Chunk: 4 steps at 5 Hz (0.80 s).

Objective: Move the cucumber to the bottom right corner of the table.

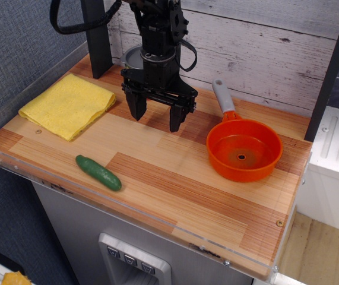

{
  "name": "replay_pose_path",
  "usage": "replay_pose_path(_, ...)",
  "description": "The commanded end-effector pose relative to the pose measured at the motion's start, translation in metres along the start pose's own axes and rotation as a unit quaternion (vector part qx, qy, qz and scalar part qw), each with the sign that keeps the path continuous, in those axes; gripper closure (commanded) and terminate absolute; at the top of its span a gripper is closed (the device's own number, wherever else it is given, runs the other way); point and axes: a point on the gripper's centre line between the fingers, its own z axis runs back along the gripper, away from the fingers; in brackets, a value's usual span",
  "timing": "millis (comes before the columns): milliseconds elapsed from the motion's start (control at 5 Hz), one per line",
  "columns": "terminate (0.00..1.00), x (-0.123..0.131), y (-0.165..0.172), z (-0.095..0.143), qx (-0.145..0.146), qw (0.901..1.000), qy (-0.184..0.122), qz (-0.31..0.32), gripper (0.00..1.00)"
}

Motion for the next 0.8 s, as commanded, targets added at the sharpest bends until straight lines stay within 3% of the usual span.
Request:
replay_pose_path(0, 0.00, 0.000, 0.000, 0.000, 0.000, 1.0000, 0.000, 0.000, 0.00)
replay_pose_path(400, 0.00, -0.020, 0.018, 0.021, -0.003, 0.9988, -0.003, 0.049, 0.00)
replay_pose_path(600, 0.00, -0.036, 0.030, 0.025, 0.002, 0.9948, 0.011, 0.101, 0.00)
